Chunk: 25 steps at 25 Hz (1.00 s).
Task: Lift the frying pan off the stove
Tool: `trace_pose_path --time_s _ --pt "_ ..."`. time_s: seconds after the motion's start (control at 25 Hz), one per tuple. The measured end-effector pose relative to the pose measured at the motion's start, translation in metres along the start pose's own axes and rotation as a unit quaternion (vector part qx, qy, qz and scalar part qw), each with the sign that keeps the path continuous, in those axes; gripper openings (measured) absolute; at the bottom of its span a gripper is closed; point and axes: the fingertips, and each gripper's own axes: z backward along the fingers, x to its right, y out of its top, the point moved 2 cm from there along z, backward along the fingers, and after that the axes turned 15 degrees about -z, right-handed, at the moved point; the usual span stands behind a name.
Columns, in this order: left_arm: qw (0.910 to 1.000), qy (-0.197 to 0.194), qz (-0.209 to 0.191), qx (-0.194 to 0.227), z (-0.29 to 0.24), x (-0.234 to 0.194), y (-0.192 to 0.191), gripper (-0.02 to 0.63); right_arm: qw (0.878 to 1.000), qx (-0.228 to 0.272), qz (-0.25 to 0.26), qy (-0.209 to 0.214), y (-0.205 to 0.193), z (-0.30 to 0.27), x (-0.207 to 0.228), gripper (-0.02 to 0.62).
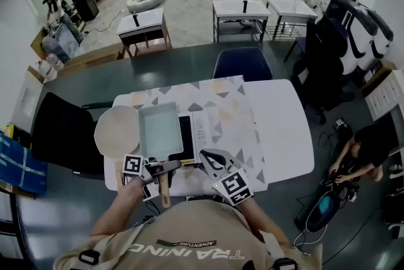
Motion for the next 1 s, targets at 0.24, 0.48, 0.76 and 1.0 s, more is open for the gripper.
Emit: trace_pose_path --time_s 0.24,0.48,0.76,1.0 --pt "1.0000 -0.002 -0.002 -0.001 -0.0006 0.0020 -0.0027 0.081 1.000 0.003 -0.002 -0.006 -0.0015 0.0045 0.0009 0.002" --pt "1.0000 -0.003 -0.007 0.003 -0.0036 0.0055 0.0022 0.081 1.000 0.008 -0.006 -0.006 -0.0006 0.0036 0.0028 0.002" --pt "1.0000 -0.001 -0.005 0.002 -0.0041 0.0009 0.0050 0.081 1.000 0.018 -0.013 -0.005 0.0022 -0.0015 0.0053 0.002" --pt "1.0000 -0.001 -0.001 -0.001 -0.0032 -0.0039 0.0056 0.081 1.000 0.017 -0.016 -0.006 0.0024 -0.0044 0.0071 0.002"
